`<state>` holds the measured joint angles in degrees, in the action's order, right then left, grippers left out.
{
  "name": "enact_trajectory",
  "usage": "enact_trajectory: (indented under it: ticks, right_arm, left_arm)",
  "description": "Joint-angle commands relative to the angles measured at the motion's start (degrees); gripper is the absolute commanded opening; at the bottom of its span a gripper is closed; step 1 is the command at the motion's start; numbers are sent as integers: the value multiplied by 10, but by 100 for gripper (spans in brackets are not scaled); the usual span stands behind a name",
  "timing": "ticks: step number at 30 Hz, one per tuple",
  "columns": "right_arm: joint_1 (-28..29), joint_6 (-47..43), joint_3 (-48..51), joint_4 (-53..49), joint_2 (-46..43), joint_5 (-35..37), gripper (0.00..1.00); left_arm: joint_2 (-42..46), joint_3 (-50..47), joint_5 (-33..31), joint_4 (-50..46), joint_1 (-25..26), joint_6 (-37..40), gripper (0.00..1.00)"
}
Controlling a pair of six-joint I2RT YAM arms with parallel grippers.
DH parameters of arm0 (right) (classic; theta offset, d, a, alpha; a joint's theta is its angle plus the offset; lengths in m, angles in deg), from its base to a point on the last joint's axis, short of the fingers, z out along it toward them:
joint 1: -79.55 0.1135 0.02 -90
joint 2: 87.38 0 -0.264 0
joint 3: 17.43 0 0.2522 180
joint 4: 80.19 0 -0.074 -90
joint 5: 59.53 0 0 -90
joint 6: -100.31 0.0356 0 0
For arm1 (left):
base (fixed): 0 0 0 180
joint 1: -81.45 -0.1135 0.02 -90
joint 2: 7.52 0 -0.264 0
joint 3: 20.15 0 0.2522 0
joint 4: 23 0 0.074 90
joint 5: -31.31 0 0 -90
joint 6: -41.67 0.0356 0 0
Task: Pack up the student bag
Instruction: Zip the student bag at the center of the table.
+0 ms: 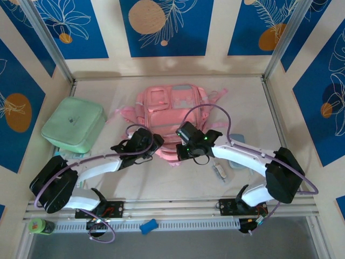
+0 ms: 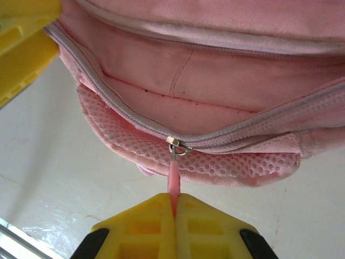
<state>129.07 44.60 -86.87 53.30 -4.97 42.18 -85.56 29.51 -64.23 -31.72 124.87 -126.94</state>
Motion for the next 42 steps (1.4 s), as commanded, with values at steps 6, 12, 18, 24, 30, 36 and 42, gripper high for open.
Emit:
enact_trajectory:
  ticks: [6,12,18,24,30,36,42]
  right_arm:
    - [3,-23,-34,18,46,-25,4]
    - [3,-25,-41,21,62,-16,13]
    - [7,-33,-47,30,80,-25,17]
    - [0,-23,-62,10,99,1,20]
    - [0,-25,-69,22,124,-8,21]
    - [0,-22,-80,19,127,-1,13]
    - [-1,-13,-92,-50,98,42,0]
  left_arm:
    - [-19,-3,-33,13,3,-22,31]
    - [-18,-1,-25,12,4,-18,16]
    - [-13,2,-24,9,4,-15,10]
    - [-10,1,-25,10,4,-14,8]
    - [-5,-1,-26,9,5,-15,7]
    - [4,-4,-30,7,5,-15,5]
    - [32,0,-61,-37,2,16,0]
